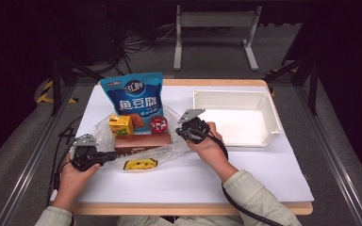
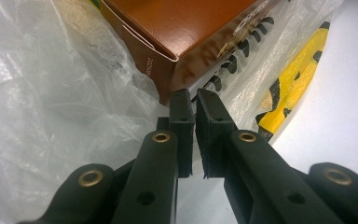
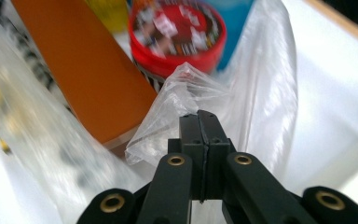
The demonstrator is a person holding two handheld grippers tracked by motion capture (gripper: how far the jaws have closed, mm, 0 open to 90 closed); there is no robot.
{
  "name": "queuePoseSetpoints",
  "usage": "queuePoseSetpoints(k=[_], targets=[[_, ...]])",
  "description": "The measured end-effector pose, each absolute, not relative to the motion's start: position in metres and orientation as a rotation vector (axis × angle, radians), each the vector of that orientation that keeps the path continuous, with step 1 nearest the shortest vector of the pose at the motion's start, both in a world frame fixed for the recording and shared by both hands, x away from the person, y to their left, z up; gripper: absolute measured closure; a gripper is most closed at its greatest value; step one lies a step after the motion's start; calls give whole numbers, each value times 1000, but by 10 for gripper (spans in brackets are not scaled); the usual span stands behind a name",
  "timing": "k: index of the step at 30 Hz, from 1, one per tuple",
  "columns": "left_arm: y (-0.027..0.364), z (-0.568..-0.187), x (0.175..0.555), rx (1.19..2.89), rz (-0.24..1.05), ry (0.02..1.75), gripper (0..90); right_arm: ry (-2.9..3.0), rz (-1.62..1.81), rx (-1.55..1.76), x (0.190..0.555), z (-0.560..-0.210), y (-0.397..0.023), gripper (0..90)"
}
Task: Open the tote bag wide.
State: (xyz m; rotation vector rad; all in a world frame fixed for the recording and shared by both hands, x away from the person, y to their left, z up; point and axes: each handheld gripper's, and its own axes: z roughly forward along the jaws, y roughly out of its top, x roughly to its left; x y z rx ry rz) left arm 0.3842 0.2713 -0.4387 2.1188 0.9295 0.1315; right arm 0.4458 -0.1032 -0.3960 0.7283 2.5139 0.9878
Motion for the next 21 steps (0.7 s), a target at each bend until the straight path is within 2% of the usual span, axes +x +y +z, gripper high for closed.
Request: queuePoseSetpoints(k=[13, 21], targets=[[272, -439, 384, 2117, 126, 933, 847, 2642, 876, 707, 442, -432, -94, 900], [271, -439, 385, 2114, 125, 929, 834, 2673, 941, 693, 440, -435, -91, 897]])
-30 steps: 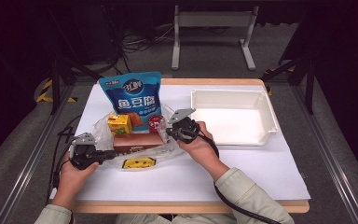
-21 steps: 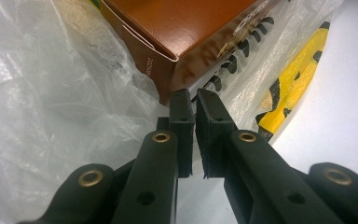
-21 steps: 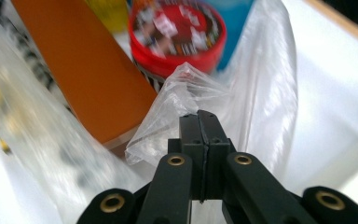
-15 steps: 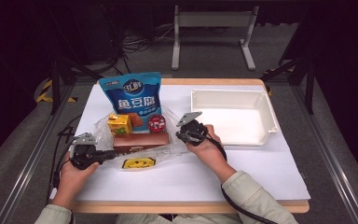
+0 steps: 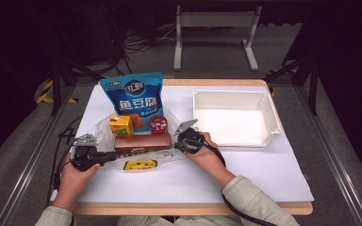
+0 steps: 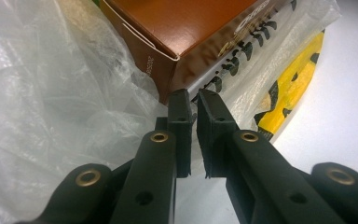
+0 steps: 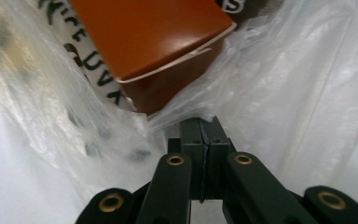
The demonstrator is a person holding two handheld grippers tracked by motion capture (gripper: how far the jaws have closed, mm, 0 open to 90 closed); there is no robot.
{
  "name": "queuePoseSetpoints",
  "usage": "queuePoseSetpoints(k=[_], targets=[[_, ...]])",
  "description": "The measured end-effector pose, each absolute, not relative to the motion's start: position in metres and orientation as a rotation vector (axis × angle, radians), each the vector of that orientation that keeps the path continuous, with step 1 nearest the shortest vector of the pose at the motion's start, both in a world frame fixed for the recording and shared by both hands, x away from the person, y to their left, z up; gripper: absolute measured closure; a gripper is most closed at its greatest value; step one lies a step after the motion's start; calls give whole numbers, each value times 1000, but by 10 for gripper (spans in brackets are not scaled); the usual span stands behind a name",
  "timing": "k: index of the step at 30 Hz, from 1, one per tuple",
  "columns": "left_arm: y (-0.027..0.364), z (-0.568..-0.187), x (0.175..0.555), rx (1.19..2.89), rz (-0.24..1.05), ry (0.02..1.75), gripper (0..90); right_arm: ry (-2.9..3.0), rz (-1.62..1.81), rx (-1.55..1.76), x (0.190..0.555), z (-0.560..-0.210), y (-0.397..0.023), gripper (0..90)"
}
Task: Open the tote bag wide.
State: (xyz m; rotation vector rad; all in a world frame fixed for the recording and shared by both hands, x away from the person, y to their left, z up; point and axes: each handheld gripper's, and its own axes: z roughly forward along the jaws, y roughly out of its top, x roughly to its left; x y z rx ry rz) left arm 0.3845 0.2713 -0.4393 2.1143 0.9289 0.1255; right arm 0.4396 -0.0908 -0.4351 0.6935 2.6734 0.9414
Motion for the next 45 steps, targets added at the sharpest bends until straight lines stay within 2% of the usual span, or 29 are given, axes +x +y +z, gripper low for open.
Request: queuePoseSetpoints(k=[10, 14, 15, 20, 27, 30, 39, 45], targets=[[273, -436, 381, 2077, 142, 906, 744, 2607, 995, 723, 437, -421, -99, 725], [274, -431, 378, 2058, 156, 884, 715, 2568, 1054, 721, 434, -409, -104, 558], [274, -430, 377, 2059, 163, 877, 709, 2559, 1077, 711, 433, -406, -104, 481], [272, -423, 371, 2028, 214, 842, 683, 2507, 1215, 669, 429, -394, -108, 366], [273, -417, 367, 1975, 228, 819, 630, 2468, 1389, 641, 428, -379, -110, 297], [275, -415, 366, 1955, 241, 803, 621, 2464, 1446, 626, 428, -375, -111, 297], [278, -407, 361, 1902, 282, 800, 587, 2474, 1496, 483, 429, -351, -104, 398], [285, -403, 358, 1853, 318, 814, 579, 2503, 1496, 451, 433, -343, -98, 407]])
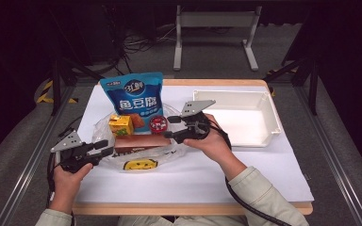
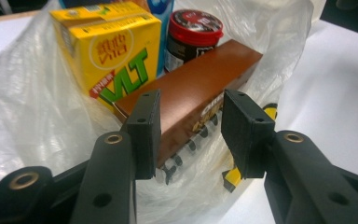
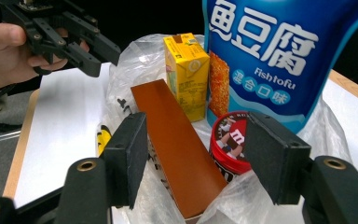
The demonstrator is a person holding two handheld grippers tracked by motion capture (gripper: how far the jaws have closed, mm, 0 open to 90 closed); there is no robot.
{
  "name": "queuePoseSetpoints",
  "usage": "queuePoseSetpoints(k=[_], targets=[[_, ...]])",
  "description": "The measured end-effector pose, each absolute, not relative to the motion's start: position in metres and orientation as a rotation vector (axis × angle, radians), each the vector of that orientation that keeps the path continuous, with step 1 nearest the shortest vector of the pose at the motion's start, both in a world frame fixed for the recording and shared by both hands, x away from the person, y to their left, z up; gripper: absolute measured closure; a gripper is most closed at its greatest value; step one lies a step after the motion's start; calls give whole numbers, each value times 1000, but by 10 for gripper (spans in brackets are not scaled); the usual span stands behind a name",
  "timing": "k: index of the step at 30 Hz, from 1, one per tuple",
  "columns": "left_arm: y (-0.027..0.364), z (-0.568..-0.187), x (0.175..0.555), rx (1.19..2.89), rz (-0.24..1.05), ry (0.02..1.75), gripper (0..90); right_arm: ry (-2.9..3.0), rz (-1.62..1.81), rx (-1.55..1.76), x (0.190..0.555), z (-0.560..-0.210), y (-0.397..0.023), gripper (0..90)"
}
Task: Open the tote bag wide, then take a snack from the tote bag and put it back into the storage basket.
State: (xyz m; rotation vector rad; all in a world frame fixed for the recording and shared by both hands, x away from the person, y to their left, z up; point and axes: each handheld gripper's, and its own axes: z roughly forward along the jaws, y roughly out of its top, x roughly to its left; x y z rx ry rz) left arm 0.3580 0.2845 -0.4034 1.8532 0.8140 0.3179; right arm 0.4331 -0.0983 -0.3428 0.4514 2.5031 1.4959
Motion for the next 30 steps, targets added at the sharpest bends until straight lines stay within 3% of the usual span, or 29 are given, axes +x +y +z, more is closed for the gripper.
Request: queuePoseSetpoints(k=[7, 13, 30], targets=[[291, -399, 352, 1810, 361, 834, 572, 2517, 1480, 413, 437, -331, -88, 411], [295, -398, 349, 1786, 379, 848, 572, 2537, 1458, 413, 442, -324, -77, 363], [301, -400, 341, 1799, 421, 890, 548, 2634, 1417, 363, 458, -325, -46, 340]])
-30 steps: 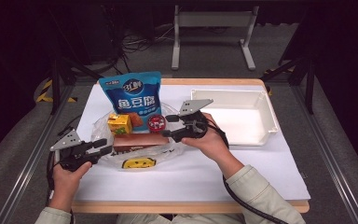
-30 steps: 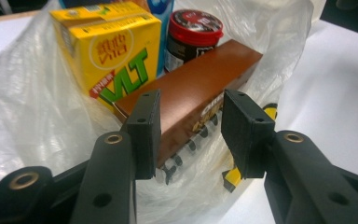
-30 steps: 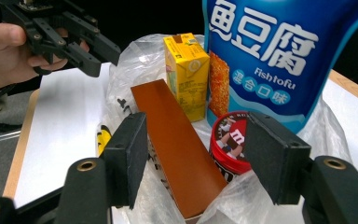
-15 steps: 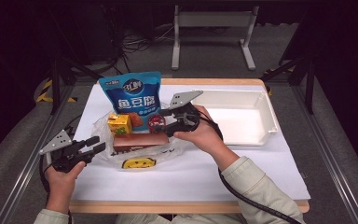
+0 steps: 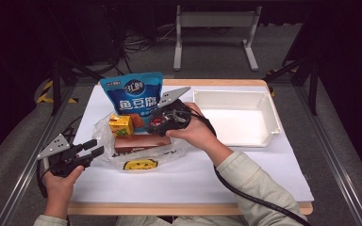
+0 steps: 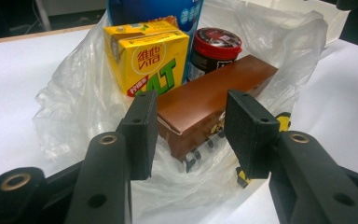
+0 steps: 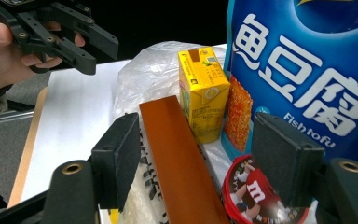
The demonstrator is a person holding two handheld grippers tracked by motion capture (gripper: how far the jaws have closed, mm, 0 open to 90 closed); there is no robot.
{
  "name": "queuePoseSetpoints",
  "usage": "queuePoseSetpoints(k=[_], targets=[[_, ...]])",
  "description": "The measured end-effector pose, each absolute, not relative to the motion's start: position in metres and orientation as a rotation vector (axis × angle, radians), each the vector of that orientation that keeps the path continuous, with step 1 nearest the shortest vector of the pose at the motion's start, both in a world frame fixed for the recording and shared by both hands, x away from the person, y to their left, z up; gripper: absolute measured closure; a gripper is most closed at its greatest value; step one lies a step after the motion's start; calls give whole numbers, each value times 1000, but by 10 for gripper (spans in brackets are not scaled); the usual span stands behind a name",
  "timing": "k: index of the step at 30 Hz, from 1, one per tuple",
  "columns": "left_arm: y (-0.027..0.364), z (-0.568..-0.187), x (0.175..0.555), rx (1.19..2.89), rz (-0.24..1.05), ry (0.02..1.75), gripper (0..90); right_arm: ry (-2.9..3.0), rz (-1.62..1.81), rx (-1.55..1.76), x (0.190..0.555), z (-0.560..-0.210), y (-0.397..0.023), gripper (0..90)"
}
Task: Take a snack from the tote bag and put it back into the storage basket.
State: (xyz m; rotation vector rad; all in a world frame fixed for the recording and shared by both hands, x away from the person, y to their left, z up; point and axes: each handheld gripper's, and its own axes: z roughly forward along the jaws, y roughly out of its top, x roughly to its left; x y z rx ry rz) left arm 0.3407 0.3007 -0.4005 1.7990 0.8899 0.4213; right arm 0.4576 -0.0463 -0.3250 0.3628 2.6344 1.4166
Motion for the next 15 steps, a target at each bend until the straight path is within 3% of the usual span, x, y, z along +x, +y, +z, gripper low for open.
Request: queuePoseSetpoints(k=[15], targets=[[300, -403, 344, 1813, 387, 862, 526, 2767, 1354, 298, 472, -346, -18, 334]])
